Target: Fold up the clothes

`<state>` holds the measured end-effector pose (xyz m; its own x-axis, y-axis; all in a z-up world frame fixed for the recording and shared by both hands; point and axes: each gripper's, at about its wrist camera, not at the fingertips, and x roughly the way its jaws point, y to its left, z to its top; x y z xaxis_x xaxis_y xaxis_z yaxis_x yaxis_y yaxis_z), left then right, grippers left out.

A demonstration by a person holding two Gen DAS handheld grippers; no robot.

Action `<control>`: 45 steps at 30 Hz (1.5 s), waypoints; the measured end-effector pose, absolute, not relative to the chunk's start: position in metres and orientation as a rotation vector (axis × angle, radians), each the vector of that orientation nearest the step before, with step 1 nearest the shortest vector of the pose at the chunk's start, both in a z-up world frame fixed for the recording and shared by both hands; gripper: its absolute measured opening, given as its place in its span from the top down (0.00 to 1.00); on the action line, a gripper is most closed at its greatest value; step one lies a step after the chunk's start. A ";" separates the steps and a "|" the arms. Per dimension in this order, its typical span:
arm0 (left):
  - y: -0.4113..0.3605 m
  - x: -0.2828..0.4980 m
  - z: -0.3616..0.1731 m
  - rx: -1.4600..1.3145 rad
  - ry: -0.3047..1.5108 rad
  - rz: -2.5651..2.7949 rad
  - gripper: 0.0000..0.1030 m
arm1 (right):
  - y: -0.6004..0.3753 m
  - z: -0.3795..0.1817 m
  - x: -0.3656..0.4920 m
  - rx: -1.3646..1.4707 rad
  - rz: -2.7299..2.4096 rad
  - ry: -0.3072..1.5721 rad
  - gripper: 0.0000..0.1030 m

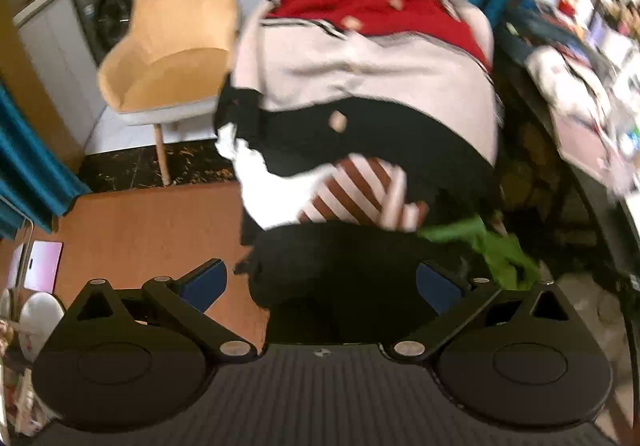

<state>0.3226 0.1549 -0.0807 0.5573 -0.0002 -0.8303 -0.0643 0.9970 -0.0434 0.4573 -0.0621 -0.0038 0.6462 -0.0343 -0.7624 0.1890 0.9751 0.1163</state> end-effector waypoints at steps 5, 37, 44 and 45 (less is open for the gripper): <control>0.203 0.337 -0.084 -0.123 0.896 -0.017 0.00 | -0.020 0.002 0.472 0.137 -0.191 0.862 0.01; 0.475 0.521 -0.088 -0.119 0.909 -0.379 0.00 | 0.176 0.089 0.627 0.378 -0.621 0.567 0.01; 0.387 0.634 -0.054 -0.005 0.847 -0.537 0.00 | 0.113 0.088 0.673 0.429 -0.697 0.408 0.01; 0.368 0.653 -0.052 0.026 0.846 -0.561 0.00 | 0.103 0.086 0.680 0.436 -0.714 0.388 0.01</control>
